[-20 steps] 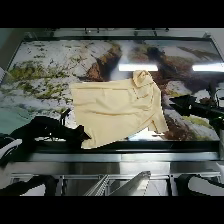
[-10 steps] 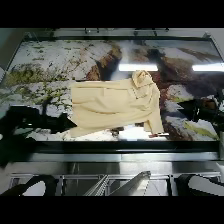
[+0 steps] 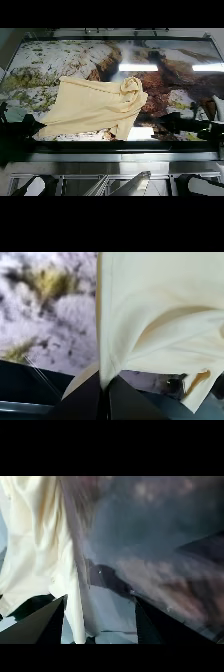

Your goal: Fold the shirts.

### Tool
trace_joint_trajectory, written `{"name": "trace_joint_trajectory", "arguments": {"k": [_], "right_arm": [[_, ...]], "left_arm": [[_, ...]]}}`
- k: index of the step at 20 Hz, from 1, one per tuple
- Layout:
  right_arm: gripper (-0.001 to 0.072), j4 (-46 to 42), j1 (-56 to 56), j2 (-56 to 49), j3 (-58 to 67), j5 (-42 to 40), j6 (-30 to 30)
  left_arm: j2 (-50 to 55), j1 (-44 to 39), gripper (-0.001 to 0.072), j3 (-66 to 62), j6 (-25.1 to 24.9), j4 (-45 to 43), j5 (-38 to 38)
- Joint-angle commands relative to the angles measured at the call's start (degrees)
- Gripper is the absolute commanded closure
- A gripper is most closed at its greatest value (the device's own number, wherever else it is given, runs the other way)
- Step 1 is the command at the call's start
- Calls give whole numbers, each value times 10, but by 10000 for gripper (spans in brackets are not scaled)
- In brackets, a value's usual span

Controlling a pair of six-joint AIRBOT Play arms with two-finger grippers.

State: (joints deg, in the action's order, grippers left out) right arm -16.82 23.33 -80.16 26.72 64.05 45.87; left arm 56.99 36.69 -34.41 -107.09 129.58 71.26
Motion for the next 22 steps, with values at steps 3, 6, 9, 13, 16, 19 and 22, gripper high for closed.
{"name": "trace_joint_trajectory", "arguments": {"k": [3,6,9,13,16,19,22], "right_arm": [[235,174,-220,-26,-15,-113,0],[247,222,-298,-42,5,-156,0],[247,238,-332,-64,34,-162,1],[548,259,-339,-75,45,-156,-4],[693,261,-338,-66,46,-111,-24],[693,269,-284,30,46,1,-39],[693,318,-130,248,66,125,-37]], "left_arm": [[-9,-9,687,8,0,-7,-13],[-9,-9,687,8,0,-7,-25],[-9,-9,687,8,0,-7,-34],[-9,-9,686,8,0,-4,-43],[-10,-9,687,6,0,27,-34],[-37,-8,687,-55,-44,183,62],[-129,-9,685,-207,-60,320,133]]}}
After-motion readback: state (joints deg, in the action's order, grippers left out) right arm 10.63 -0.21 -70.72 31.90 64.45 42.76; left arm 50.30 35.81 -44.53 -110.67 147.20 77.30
